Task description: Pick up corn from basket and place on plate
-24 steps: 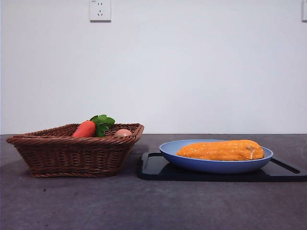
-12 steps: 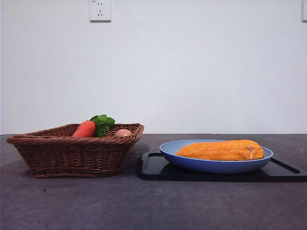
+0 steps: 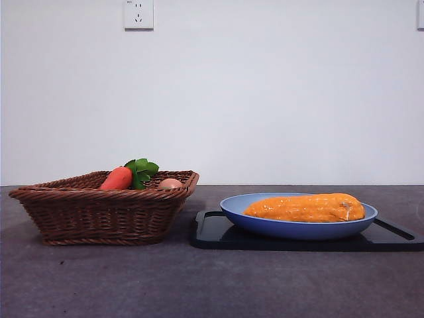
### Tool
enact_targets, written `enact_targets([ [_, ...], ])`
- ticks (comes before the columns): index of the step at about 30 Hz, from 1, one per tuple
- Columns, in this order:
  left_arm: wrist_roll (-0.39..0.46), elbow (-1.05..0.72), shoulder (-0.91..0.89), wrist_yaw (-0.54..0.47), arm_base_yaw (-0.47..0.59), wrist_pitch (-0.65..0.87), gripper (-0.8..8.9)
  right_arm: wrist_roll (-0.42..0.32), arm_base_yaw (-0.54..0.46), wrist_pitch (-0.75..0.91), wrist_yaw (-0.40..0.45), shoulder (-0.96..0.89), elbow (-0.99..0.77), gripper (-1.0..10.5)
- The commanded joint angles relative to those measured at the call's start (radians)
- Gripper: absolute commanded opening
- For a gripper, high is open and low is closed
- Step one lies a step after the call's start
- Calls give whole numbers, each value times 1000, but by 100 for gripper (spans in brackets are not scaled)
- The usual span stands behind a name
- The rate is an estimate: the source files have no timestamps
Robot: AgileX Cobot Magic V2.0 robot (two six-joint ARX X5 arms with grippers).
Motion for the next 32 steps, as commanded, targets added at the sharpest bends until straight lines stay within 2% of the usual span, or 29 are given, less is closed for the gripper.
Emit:
enact_targets([
  [1,-5,-28,-3,-2,4,-4,7,-19,3,6,-2,6,16,2],
  [29,-5,-28,-3,-2,4,-3,7,-19,5,7,-2,5,16,2],
  [32,-4,-28,-3,-2,4,-2,7,-95,0,21,18,-13,16,2],
])
